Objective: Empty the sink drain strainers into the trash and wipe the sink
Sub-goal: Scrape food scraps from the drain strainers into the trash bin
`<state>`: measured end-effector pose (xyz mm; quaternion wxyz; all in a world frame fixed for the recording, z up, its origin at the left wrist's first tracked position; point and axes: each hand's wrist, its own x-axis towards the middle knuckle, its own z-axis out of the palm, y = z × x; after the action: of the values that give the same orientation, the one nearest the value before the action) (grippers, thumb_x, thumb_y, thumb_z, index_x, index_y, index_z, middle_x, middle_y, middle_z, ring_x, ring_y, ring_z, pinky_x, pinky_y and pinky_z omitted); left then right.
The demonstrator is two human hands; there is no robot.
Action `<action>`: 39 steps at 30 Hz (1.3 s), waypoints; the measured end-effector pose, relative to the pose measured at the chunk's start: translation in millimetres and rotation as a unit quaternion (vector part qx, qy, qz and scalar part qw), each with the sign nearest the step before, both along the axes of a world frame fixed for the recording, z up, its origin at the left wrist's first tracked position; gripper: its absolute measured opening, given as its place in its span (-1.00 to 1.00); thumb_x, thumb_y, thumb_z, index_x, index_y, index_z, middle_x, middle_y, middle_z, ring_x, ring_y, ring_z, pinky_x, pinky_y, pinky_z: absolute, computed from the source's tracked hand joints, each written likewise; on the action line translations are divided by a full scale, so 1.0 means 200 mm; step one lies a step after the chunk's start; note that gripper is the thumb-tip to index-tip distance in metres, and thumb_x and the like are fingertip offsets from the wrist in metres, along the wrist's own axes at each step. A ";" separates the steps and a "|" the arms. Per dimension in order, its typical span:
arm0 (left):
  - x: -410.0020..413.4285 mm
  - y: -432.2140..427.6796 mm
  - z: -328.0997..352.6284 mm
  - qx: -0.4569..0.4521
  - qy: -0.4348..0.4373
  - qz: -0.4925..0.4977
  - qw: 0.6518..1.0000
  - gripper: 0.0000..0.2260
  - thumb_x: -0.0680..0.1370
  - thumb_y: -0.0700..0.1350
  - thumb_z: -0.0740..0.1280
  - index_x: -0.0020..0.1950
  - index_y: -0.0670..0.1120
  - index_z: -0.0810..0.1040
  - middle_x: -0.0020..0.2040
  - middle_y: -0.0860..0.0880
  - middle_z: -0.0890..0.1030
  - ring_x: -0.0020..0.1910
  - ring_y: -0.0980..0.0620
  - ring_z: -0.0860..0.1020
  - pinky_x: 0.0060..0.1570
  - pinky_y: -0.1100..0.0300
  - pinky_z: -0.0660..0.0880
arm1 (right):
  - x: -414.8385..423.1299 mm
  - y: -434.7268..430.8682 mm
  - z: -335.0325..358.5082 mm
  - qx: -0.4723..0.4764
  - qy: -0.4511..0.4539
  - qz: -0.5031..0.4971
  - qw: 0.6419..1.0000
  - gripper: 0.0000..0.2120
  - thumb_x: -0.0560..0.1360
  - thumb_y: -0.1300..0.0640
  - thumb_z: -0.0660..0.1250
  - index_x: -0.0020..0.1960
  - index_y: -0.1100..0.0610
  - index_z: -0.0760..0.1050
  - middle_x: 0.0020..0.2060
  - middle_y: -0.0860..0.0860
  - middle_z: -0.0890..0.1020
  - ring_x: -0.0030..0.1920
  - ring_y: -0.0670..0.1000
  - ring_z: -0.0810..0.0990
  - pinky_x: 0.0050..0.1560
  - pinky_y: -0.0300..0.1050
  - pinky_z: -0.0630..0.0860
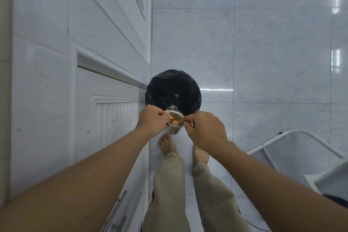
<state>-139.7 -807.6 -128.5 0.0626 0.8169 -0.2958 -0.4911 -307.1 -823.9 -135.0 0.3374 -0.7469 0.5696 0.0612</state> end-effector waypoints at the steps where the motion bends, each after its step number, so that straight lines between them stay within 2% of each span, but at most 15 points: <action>1: 0.00 0.00 0.00 0.000 -0.002 -0.001 1.000 -0.81 0.60 -0.15 0.34 -0.11 -0.18 0.71 -0.25 -0.13 0.68 -0.23 -0.06 0.67 -0.30 0.22 0.55 | 0.00 0.00 0.00 -0.006 -0.005 -0.009 1.000 -0.81 0.57 0.02 0.29 0.01 -0.11 0.69 -0.26 -0.12 0.67 -0.37 -0.05 0.54 -0.37 -0.19 0.57; 3: 0.00 -0.01 0.00 0.002 -0.007 -0.001 1.000 -0.81 0.59 -0.15 0.35 -0.11 -0.19 0.71 -0.24 -0.14 0.68 -0.22 -0.08 0.67 -0.25 0.16 0.60 | -0.01 0.00 0.00 -0.028 -0.011 -0.035 0.999 -0.82 0.58 0.02 0.30 0.01 -0.09 0.69 -0.26 -0.11 0.68 -0.38 -0.05 0.54 -0.37 -0.21 0.56; 5: 0.00 -0.01 -0.01 0.004 -0.008 -0.002 1.000 -0.80 0.59 -0.15 0.35 -0.12 -0.20 0.71 -0.24 -0.16 0.68 -0.21 -0.09 0.68 -0.19 0.11 0.62 | -0.02 -0.01 0.01 -0.046 -0.014 -0.058 0.997 -0.83 0.56 0.02 0.31 -0.02 -0.07 0.70 -0.28 -0.12 0.68 -0.42 -0.08 0.50 -0.41 -0.31 0.46; 7: 0.00 -0.01 -0.01 0.008 -0.009 0.001 1.000 -0.80 0.60 -0.15 0.34 -0.11 -0.20 0.70 -0.24 -0.16 0.67 -0.21 -0.09 0.67 -0.20 0.14 0.61 | -0.03 -0.01 0.01 -0.034 -0.011 -0.067 0.997 -0.81 0.53 -0.03 0.31 -0.05 -0.09 0.70 -0.29 -0.15 0.69 -0.45 -0.11 0.49 -0.41 -0.34 0.44; 10: -0.01 -0.01 0.00 0.008 -0.008 -0.001 1.000 -0.80 0.59 -0.15 0.34 -0.14 -0.19 0.70 -0.26 -0.16 0.67 -0.26 -0.05 0.65 -0.22 0.16 0.60 | -0.03 0.00 0.01 0.015 -0.003 -0.048 0.999 -0.80 0.51 -0.08 0.30 -0.06 -0.10 0.71 -0.29 -0.17 0.69 -0.47 -0.11 0.51 -0.38 -0.25 0.56; 14: -0.03 -0.01 0.01 0.011 0.014 -0.012 1.000 -0.80 0.59 -0.16 0.34 -0.12 -0.20 0.71 -0.24 -0.16 0.69 -0.25 -0.06 0.67 -0.11 0.05 0.66 | -0.01 0.01 -0.01 0.069 0.025 0.006 0.997 -0.76 0.57 -0.04 0.26 0.02 -0.08 0.71 -0.23 -0.11 0.70 -0.39 -0.05 0.56 -0.31 -0.18 0.61; 17: -0.03 0.00 0.00 0.010 0.007 -0.009 1.000 -0.81 0.58 -0.16 0.35 -0.12 -0.20 0.71 -0.25 -0.17 0.69 -0.26 -0.07 0.67 -0.09 0.02 0.67 | -0.01 0.02 -0.03 0.037 0.018 0.004 0.999 -0.76 0.60 0.00 0.24 0.05 -0.09 0.70 -0.21 -0.10 0.69 -0.33 -0.04 0.57 -0.29 -0.18 0.60; 21: -0.02 0.01 0.00 0.013 -0.002 -0.007 1.000 -0.81 0.58 -0.16 0.35 -0.12 -0.20 0.72 -0.29 -0.15 0.68 -0.31 -0.04 0.65 -0.11 0.01 0.67 | -0.03 0.04 -0.02 -0.022 0.010 -0.030 0.999 -0.82 0.59 0.02 0.29 0.03 -0.08 0.69 -0.27 -0.09 0.64 -0.37 -0.04 0.53 -0.34 -0.14 0.60; 24: -0.02 0.01 0.00 0.017 0.000 -0.004 1.000 -0.81 0.57 -0.17 0.35 -0.14 -0.21 0.72 -0.29 -0.17 0.69 -0.28 -0.08 0.68 -0.09 -0.03 0.68 | -0.07 0.05 -0.02 -0.048 0.018 -0.049 0.997 -0.83 0.58 0.07 0.31 0.03 -0.07 0.67 -0.30 -0.08 0.58 -0.39 -0.05 0.48 -0.40 -0.21 0.52; 27: -0.02 0.02 0.00 0.022 0.001 -0.005 1.000 -0.82 0.57 -0.18 0.35 -0.12 -0.21 0.71 -0.27 -0.18 0.69 -0.27 -0.09 0.68 -0.08 -0.05 0.68 | -0.08 0.04 -0.01 -0.053 0.010 -0.083 0.995 -0.82 0.56 0.05 0.31 0.06 -0.08 0.67 -0.25 -0.09 0.65 -0.38 -0.07 0.50 -0.37 -0.27 0.49; 31: -0.02 0.03 0.00 0.023 -0.001 -0.007 1.000 -0.83 0.57 -0.18 0.35 -0.11 -0.21 0.71 -0.27 -0.17 0.69 -0.30 -0.05 0.66 -0.07 -0.04 0.68 | -0.07 0.03 0.01 -0.030 -0.013 -0.092 0.995 -0.80 0.53 -0.04 0.30 -0.02 -0.09 0.71 -0.24 -0.15 0.70 -0.43 -0.13 0.50 -0.39 -0.38 0.39; 34: -0.03 0.03 0.00 0.020 -0.001 -0.009 1.000 -0.83 0.56 -0.17 0.37 -0.12 -0.20 0.72 -0.28 -0.16 0.69 -0.28 -0.08 0.67 -0.08 -0.05 0.67 | -0.06 0.03 0.01 0.010 -0.014 -0.064 0.998 -0.78 0.53 -0.11 0.31 -0.06 -0.09 0.71 -0.31 -0.16 0.68 -0.47 -0.13 0.48 -0.40 -0.34 0.46; 36: -0.03 0.04 0.00 0.018 0.001 -0.010 1.000 -0.82 0.56 -0.17 0.37 -0.15 -0.20 0.72 -0.29 -0.16 0.69 -0.26 -0.11 0.68 -0.08 -0.05 0.67 | -0.05 0.03 0.00 0.012 -0.008 -0.056 0.998 -0.80 0.55 -0.08 0.32 -0.02 -0.08 0.71 -0.28 -0.15 0.68 -0.45 -0.12 0.48 -0.39 -0.35 0.44; 39: -0.03 0.04 -0.01 0.021 0.004 -0.011 1.000 -0.83 0.55 -0.18 0.37 -0.17 -0.19 0.72 -0.31 -0.14 0.69 -0.29 -0.08 0.68 -0.08 -0.04 0.68 | -0.04 0.03 0.01 -0.021 -0.004 -0.081 0.997 -0.81 0.57 0.00 0.30 0.04 -0.07 0.69 -0.26 -0.11 0.69 -0.42 -0.08 0.51 -0.36 -0.28 0.52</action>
<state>-145.7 -799.3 -130.1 0.0408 0.8129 -0.2944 -0.5008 -314.2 -817.4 -133.1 0.3276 -0.7058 0.6278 0.0190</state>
